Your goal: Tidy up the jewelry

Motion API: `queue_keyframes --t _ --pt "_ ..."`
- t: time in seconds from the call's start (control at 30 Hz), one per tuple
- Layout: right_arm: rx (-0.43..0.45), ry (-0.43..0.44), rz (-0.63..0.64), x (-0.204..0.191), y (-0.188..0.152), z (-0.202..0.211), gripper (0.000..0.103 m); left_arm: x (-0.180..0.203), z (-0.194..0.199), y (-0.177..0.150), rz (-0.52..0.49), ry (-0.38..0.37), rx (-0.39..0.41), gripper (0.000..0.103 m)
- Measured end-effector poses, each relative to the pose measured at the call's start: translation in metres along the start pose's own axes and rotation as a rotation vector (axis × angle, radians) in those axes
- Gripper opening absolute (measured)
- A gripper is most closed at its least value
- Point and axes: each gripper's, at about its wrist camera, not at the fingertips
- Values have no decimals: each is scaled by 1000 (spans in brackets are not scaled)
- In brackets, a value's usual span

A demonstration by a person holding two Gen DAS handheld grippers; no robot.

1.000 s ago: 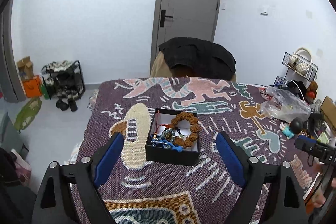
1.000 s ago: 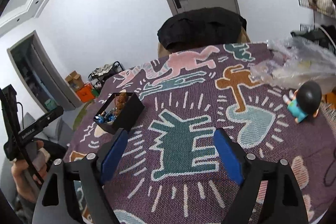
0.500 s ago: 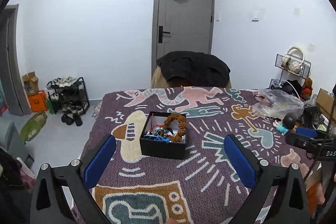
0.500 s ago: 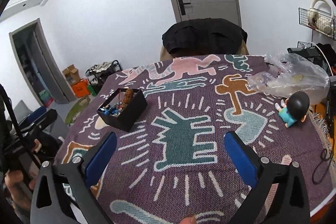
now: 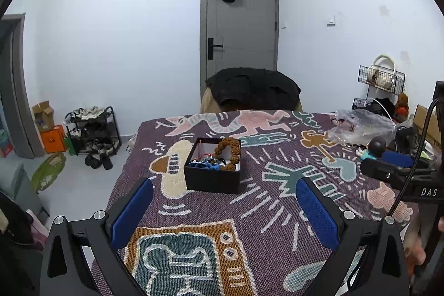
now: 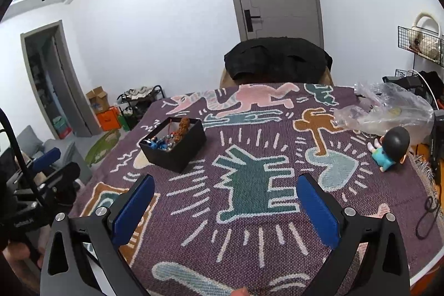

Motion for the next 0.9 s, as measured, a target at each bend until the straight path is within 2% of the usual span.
queue_keyframes --t 0.57,0.9 --pt "14 -23 4 -2 3 6 102 -8 -3 1 55 -9 -5 103" --pt "12 -21 6 -1 3 5 102 -8 -2 1 41 -13 -11 103"
Point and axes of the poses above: each gripper's, at about its wrist camera, not at the fingertips, and z roughly against the way its jaws point, x to its right, y to its top, and after that the axes turned 10 degrees about x, right-handed
